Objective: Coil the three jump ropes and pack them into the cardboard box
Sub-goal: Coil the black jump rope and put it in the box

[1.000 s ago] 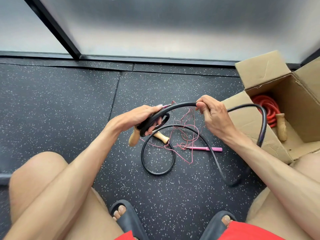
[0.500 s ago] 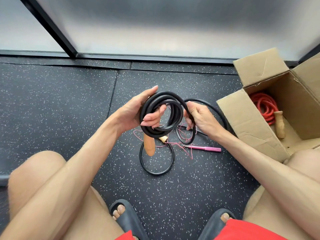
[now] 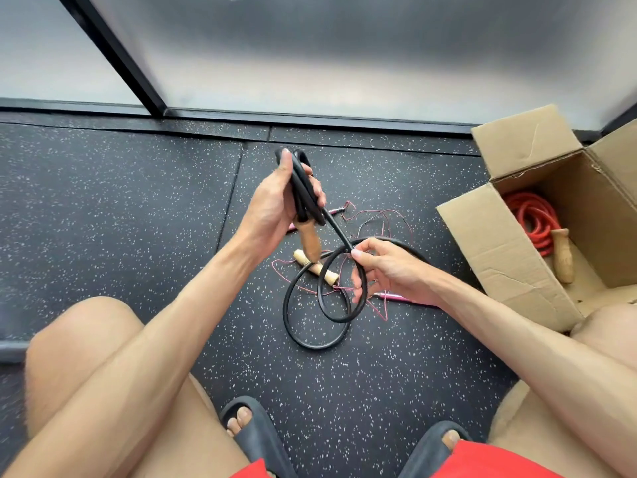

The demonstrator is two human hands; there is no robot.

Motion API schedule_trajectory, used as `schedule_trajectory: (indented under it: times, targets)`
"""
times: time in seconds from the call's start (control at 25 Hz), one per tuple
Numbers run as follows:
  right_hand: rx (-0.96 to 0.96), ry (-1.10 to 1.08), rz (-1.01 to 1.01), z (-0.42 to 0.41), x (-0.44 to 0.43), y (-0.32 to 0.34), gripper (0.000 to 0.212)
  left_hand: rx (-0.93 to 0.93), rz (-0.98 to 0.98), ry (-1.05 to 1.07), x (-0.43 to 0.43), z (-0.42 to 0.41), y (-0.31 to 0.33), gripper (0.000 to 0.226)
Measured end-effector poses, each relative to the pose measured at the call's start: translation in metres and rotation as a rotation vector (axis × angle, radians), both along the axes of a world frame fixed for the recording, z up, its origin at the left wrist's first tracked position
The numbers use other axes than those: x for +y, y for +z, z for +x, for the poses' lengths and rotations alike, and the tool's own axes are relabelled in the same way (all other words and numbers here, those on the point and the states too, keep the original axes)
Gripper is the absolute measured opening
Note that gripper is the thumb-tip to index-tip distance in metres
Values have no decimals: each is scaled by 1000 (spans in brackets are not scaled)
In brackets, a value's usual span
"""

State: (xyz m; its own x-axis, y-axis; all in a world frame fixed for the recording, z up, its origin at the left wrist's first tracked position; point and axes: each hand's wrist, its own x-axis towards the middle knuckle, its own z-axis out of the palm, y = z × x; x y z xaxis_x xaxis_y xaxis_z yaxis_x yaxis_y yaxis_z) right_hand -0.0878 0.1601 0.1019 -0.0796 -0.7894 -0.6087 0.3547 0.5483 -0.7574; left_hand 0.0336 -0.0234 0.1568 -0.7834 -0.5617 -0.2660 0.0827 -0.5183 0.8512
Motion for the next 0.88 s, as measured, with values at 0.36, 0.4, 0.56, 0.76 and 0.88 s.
schedule_trajectory:
  times: [0.36, 0.4, 0.56, 0.76, 0.88]
  targets:
    - [-138, 154, -7, 7, 6, 12, 19, -326, -721, 243, 0, 6, -16, 30]
    - [-138, 174, -4, 8, 7, 13, 20, -349, -766, 262, -2, 8, -18, 33]
    - [-141, 192, -10, 8, 9, 18, 22, -524, -1022, 318, -12, 14, -29, 39]
    - [321, 199, -30, 1, 6, 7, 26, -837, -1538, 214, -18, 24, -43, 46]
    - [830, 273, -80, -4, 3, 4, 24, -977, -1577, 23, -20, 29, -53, 44]
